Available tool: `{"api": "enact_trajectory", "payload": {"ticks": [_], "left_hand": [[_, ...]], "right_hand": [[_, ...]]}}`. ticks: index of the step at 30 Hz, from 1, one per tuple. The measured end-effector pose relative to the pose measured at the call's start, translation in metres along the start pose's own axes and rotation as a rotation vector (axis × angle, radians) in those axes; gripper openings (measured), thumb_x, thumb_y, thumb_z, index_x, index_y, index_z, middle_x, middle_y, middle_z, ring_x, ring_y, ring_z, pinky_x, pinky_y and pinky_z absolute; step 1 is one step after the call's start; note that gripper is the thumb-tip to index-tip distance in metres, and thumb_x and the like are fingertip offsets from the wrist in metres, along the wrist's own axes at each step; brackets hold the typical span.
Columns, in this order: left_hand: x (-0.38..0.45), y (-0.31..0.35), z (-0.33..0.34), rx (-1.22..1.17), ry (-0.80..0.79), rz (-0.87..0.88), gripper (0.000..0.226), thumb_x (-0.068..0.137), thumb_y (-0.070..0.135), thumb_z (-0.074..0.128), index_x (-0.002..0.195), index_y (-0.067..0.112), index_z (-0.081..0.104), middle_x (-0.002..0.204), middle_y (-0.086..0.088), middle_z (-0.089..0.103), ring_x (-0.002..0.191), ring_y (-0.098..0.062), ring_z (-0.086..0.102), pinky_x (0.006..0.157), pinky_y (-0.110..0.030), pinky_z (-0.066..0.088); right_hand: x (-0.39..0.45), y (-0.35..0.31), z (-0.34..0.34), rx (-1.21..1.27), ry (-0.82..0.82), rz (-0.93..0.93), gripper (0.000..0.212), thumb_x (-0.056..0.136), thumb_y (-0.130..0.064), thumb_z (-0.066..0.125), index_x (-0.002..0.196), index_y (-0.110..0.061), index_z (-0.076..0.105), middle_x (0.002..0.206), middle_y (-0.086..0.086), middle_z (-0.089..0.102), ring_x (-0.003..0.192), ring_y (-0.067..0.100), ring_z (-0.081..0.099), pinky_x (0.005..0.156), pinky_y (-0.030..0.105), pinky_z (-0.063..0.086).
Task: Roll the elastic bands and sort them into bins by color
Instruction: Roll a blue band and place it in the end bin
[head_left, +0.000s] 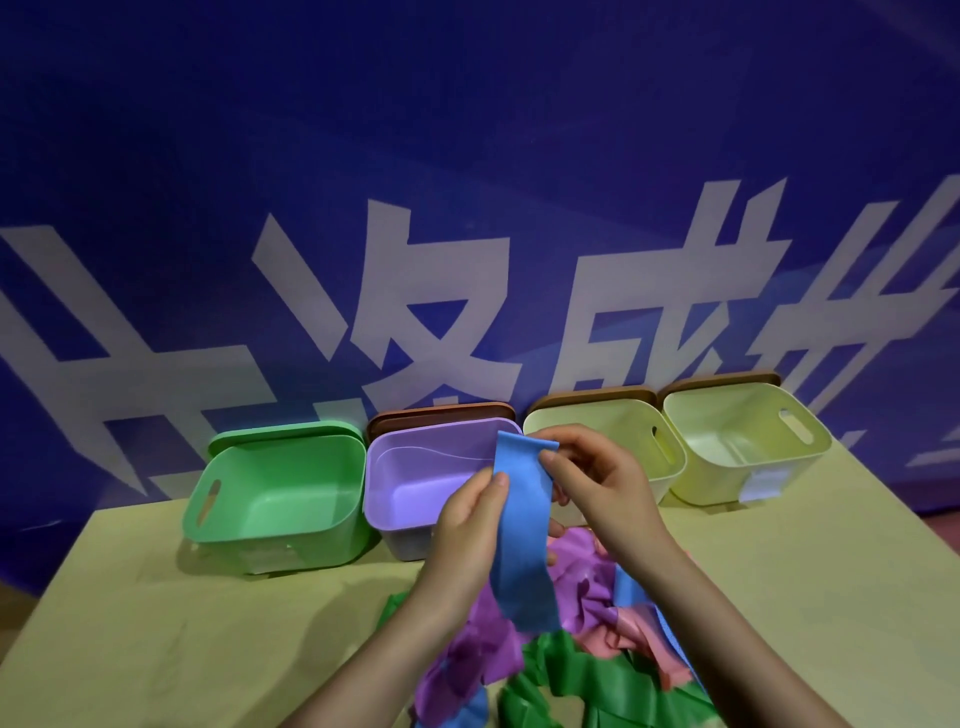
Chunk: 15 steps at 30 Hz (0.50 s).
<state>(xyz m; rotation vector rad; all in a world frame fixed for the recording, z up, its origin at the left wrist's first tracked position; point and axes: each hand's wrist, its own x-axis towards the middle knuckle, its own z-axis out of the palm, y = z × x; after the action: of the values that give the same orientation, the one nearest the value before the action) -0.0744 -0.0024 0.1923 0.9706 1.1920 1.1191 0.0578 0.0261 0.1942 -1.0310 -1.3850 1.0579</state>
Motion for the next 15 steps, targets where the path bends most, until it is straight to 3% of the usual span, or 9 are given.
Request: {"api": "enact_trajectory", "payload": {"ticks": [7,9,11,15], "left_hand": [[0.001,0.0,-0.003,-0.053,0.013,-0.052,0.025,0.101,0.018,0.039,0.099,0.007,0.062,0.078,-0.021,0.07,0.061,-0.034,0.066,0.052,-0.038,0.057],[0.001,-0.002,-0.005,-0.057,0.038,-0.039,0.023,0.099,0.023,0.046,0.099,0.011,0.065,0.088,-0.022,0.071,0.076,-0.041,0.067,0.072,-0.051,0.058],[0.002,-0.004,-0.005,-0.076,0.052,-0.014,0.025,0.087,0.033,0.054,0.095,0.015,0.069,0.098,-0.022,0.07,0.097,-0.046,0.063,0.094,-0.058,0.047],[0.007,-0.012,-0.007,-0.122,0.077,-0.016,0.055,0.066,0.05,0.059,0.099,0.007,0.068,0.107,-0.025,0.066,0.111,-0.044,0.057,0.103,-0.058,0.039]], "right_hand": [[-0.002,0.003,-0.006,-0.095,-0.094,-0.047,0.034,0.09,0.007,0.056,0.09,-0.023,0.071,0.07,-0.009,0.065,0.06,0.004,0.054,0.061,0.019,0.045],[-0.002,0.006,-0.008,-0.142,-0.116,-0.063,0.032,0.089,-0.001,0.057,0.09,-0.03,0.073,0.079,-0.007,0.069,0.064,0.005,0.057,0.064,0.023,0.046],[-0.002,0.008,-0.009,-0.172,-0.123,-0.071,0.029,0.086,-0.011,0.057,0.09,-0.034,0.073,0.081,-0.005,0.07,0.064,0.007,0.058,0.063,0.027,0.048],[-0.006,0.008,-0.011,-0.196,-0.14,-0.085,0.027,0.086,-0.009,0.057,0.091,-0.03,0.073,0.083,-0.002,0.071,0.063,0.009,0.062,0.063,0.034,0.054]]}}
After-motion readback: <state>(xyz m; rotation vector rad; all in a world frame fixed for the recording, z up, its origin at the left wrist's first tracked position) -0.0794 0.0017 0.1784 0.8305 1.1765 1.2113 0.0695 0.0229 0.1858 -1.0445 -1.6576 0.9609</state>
